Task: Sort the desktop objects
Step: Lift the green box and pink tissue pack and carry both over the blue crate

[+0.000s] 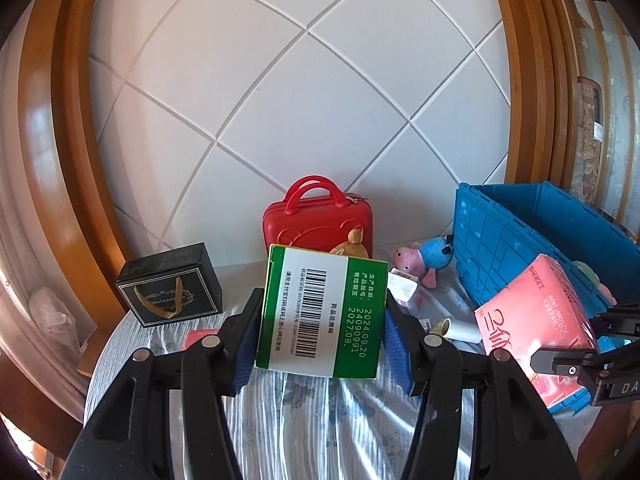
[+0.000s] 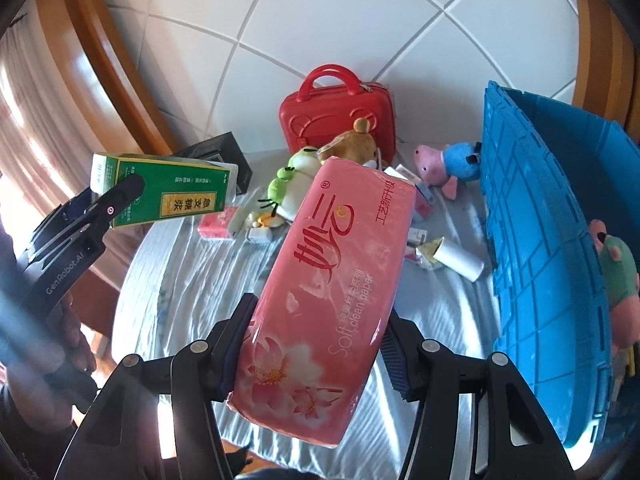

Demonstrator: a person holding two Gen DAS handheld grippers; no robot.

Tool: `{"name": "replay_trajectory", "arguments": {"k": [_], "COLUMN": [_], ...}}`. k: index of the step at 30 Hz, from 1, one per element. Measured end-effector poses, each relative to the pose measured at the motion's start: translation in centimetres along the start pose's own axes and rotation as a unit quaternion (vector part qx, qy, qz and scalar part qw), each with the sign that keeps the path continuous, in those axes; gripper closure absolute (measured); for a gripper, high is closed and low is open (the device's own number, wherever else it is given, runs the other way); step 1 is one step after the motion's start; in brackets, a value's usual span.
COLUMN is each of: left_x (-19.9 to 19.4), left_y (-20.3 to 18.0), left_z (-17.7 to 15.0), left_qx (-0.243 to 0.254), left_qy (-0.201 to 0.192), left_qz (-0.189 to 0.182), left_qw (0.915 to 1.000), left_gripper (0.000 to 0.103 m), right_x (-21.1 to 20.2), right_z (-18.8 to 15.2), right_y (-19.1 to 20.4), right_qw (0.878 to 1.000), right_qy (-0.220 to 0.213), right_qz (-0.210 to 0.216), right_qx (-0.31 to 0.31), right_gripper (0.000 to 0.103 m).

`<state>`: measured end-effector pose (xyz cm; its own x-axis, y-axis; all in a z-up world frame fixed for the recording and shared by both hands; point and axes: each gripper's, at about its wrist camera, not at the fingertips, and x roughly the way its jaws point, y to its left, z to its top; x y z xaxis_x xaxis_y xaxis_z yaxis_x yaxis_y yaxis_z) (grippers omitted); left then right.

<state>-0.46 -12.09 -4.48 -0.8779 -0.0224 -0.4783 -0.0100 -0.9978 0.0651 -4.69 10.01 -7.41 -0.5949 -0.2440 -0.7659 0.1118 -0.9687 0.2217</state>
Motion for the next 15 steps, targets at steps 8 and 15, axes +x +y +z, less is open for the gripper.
{"name": "replay_trajectory", "arguments": {"k": [8,15], "left_x": [-1.9,-2.1], "left_y": [-3.5,-6.9], "left_z": [2.6,4.3], "left_qx": [0.021,0.039], "left_qy": [-0.027,-0.037], "left_qz": [-0.012,-0.027], "left_qw": [0.9994,0.9982], "left_gripper": [0.049,0.049], "right_x": [-4.1,-7.5], "right_z": [0.6,0.9], "right_y": [-3.0,-6.4], "right_qw": [0.999,0.997], "right_qy": [-0.035,-0.062], "right_qz": [-0.001,-0.009], "right_qx": [0.014,0.036], "right_gripper": [0.046,0.046]}}
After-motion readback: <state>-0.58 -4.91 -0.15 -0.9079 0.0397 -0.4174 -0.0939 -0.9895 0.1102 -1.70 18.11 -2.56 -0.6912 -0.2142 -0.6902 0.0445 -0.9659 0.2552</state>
